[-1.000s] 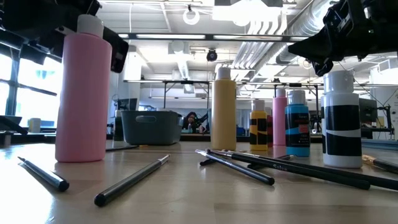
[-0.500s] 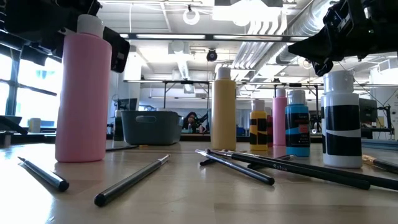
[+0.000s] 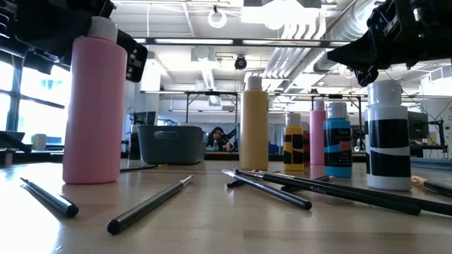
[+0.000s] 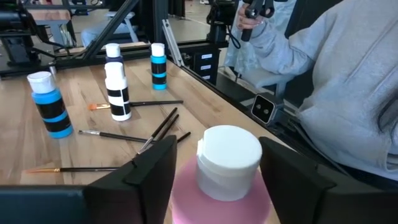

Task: Pick & Place Paint Supplies
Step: Put the large pink paint bottle into the green bin

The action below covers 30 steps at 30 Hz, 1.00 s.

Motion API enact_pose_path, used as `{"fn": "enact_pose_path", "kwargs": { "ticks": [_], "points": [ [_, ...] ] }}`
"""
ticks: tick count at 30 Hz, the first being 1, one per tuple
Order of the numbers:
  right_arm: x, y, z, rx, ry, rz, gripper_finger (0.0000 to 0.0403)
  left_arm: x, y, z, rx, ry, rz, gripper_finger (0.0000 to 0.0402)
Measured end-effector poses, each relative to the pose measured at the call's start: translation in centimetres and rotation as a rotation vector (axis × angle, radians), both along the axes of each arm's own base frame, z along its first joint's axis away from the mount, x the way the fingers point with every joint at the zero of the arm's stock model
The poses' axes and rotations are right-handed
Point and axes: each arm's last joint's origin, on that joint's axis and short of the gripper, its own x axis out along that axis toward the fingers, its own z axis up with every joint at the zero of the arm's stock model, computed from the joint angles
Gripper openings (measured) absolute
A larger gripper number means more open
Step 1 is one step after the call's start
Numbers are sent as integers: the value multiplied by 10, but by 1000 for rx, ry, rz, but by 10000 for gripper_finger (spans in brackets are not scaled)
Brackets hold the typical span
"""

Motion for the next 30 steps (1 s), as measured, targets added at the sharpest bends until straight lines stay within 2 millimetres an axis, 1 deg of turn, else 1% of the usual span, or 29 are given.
{"fn": "enact_pose_path", "kwargs": {
  "ticks": [25, 30],
  "points": [
    [0, 0, -1, 1, 7, 0, 3, 0, 0, -1, -15, 20, 4, 128],
    [0, 0, -1, 1, 7, 0, 3, 0, 0, -1, -56, 49, 10, 123]
  ]
}}
